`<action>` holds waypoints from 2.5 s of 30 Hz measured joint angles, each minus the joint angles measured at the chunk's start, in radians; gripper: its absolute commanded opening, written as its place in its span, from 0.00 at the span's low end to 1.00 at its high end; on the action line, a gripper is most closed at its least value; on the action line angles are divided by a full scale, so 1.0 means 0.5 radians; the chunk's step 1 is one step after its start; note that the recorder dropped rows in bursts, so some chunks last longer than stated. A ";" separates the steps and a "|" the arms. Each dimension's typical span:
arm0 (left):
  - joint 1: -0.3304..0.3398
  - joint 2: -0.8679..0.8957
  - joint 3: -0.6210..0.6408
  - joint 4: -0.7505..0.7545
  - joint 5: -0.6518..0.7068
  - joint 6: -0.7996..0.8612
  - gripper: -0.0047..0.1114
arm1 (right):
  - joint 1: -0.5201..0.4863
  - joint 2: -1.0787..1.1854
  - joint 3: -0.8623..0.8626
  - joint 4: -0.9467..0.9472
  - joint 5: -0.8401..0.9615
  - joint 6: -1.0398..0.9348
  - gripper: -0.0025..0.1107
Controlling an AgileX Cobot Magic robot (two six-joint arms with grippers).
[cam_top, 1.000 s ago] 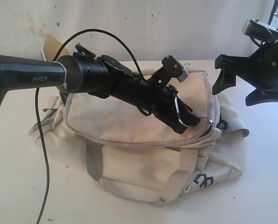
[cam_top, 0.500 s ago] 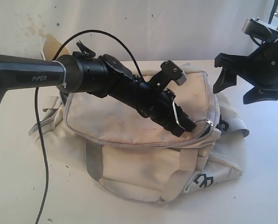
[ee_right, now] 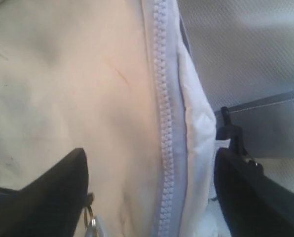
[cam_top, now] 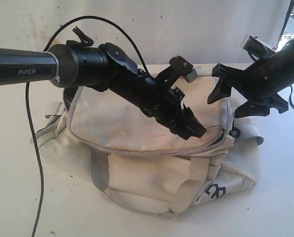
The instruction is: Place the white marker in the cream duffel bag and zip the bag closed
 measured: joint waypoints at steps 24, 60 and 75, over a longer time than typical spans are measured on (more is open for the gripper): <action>-0.003 -0.087 0.000 0.068 0.475 -0.219 0.04 | 0.000 0.155 0.000 0.019 -0.042 -0.018 0.02; 0.154 -0.469 -0.005 1.506 0.724 -1.354 0.04 | -0.197 0.155 -0.163 0.199 0.258 -0.193 0.02; 0.523 -0.644 -0.001 1.688 0.777 -1.573 0.04 | -0.206 0.155 -0.177 0.212 0.282 -0.235 0.02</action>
